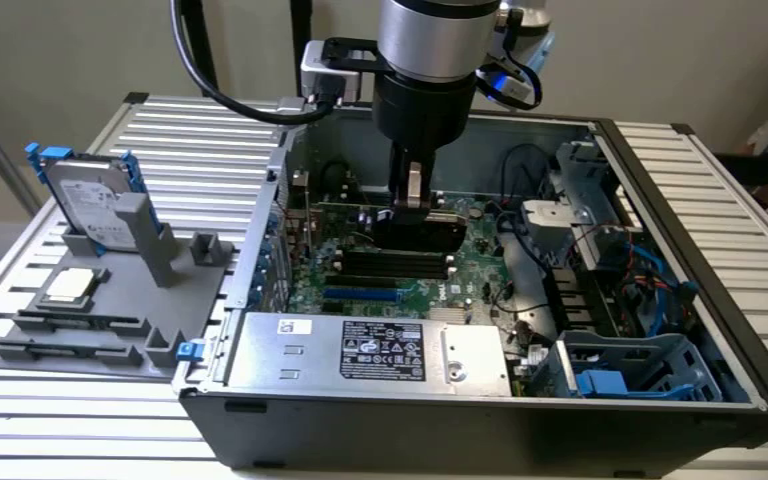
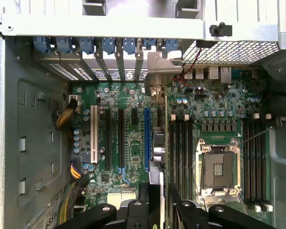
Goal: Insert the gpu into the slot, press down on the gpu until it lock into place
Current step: 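Insert the gpu into the slot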
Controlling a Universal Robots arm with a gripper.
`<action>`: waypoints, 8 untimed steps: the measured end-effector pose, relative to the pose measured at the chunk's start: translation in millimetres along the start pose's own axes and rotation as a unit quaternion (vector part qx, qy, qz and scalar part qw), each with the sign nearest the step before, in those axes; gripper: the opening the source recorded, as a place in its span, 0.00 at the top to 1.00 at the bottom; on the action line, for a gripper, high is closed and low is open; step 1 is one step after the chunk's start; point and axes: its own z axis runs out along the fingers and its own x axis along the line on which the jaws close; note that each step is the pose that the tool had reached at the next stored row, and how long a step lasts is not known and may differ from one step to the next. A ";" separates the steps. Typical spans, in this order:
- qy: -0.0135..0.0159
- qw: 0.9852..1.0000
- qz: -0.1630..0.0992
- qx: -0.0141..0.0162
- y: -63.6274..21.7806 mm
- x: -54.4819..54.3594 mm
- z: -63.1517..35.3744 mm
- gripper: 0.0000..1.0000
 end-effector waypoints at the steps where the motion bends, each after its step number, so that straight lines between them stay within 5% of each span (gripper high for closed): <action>1: 0.000 1.000 0.000 0.000 0.0 0.0 0.0 0.73; 8: 0.000 1.000 0.000 0.000 0.0 0.0 0.0 0.73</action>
